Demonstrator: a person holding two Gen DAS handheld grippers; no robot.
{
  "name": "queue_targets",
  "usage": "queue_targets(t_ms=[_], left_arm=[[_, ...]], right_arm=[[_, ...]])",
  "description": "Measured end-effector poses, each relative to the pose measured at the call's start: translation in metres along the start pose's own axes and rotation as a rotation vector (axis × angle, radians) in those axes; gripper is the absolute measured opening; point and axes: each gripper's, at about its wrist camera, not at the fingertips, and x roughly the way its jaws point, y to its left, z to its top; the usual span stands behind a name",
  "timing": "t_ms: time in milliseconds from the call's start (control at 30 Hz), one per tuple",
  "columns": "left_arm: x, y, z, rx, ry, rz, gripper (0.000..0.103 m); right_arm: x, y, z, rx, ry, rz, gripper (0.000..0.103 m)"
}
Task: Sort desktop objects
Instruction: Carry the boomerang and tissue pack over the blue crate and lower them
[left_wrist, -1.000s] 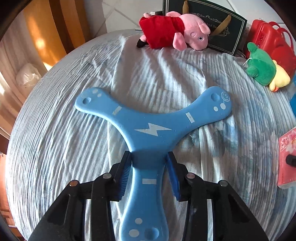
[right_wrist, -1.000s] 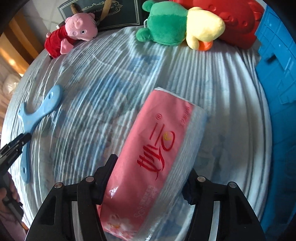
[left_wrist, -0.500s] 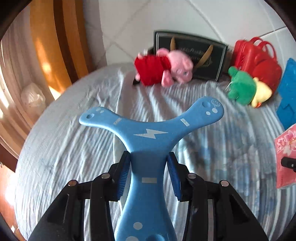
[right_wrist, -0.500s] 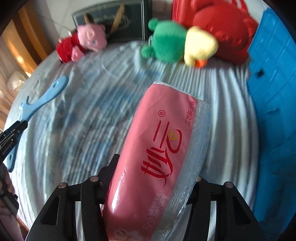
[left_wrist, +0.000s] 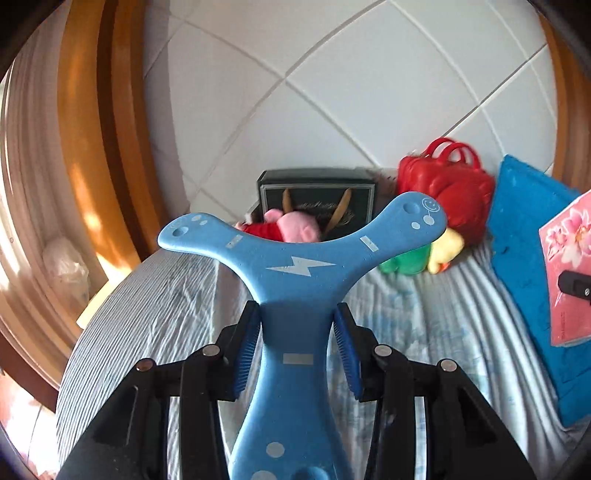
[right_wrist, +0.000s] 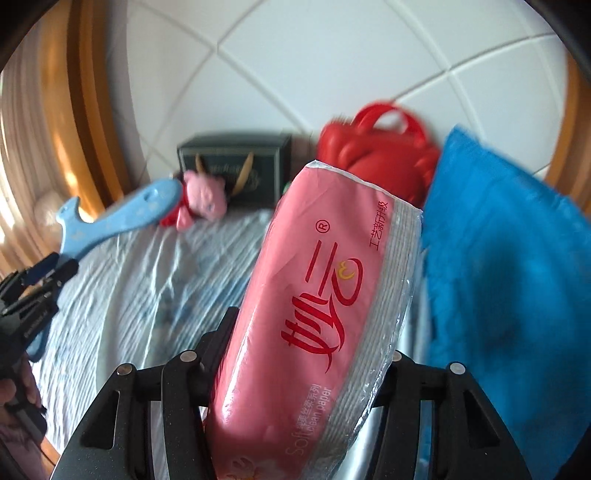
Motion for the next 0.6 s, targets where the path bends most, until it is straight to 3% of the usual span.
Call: queue_targets(t_ms=[267, 600], left_arm=[[-0.048, -0.058, 0.027, 0.038, -0.091, -0.089, 0.04], [-0.087, -0.184, 0.061, 0.104, -0.136, -0.261, 0.04]], right_arm=[[-0.091, -0.052, 0.005, 0.043, -0.136, -0.075, 0.053], [-0.179, -0.166, 0.004, 0.106, -0.181, -0.171, 0.054]])
